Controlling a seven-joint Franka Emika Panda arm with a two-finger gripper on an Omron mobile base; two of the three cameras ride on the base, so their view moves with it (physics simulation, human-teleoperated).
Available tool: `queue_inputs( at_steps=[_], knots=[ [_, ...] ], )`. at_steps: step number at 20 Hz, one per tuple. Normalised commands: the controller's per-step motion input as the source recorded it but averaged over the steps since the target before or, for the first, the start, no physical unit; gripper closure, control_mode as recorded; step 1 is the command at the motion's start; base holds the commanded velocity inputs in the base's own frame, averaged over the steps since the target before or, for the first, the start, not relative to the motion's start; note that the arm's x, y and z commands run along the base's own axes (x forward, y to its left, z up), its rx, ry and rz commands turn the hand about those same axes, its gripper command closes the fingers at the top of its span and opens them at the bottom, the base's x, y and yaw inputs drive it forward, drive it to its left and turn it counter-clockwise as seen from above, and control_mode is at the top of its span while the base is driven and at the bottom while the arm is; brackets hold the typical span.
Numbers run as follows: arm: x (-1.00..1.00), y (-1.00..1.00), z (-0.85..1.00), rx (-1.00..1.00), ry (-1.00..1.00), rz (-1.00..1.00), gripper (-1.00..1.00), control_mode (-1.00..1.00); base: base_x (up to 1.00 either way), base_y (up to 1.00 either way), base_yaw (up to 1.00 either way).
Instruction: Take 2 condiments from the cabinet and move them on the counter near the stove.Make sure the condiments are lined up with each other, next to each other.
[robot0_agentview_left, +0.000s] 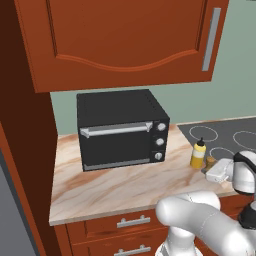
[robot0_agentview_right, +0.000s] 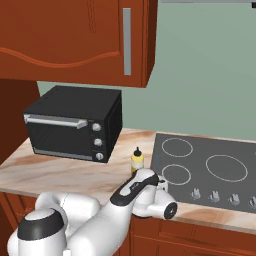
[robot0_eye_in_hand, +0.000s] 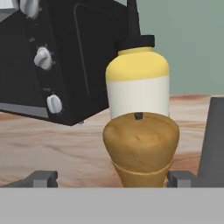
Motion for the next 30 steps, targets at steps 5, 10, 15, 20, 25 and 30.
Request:
queue_inputs(
  at_steps=[5, 10, 15, 20, 25, 30],
  knots=[
    [0.02, -0.26, -0.04, 0.00, 0.00, 0.00, -1.00, -1.00, 0.00, 0.00, 0.00],
    [0.01, -0.27, 0.00, 0.00, 0.00, 0.00, -1.00, -1.00, 0.00, 0.00, 0.00],
    [-0.26, -0.26, 0.00, 0.00, 0.00, 0.00, -1.00, -1.00, 0.00, 0.00, 0.00],
    [-0.61, -0.22, 0.00, 0.00, -0.02, 0.00, -1.00, -1.00, 0.00, 0.00, 0.00],
    [-0.71, -0.31, 0.33, 0.00, -0.05, 0.00, -1.00, -1.00, 0.00, 0.00, 0.00],
    [-0.38, -0.21, 0.77, 0.02, -0.04, 0.00, -1.00, -1.00, 0.00, 0.00, 0.00]
  ],
)
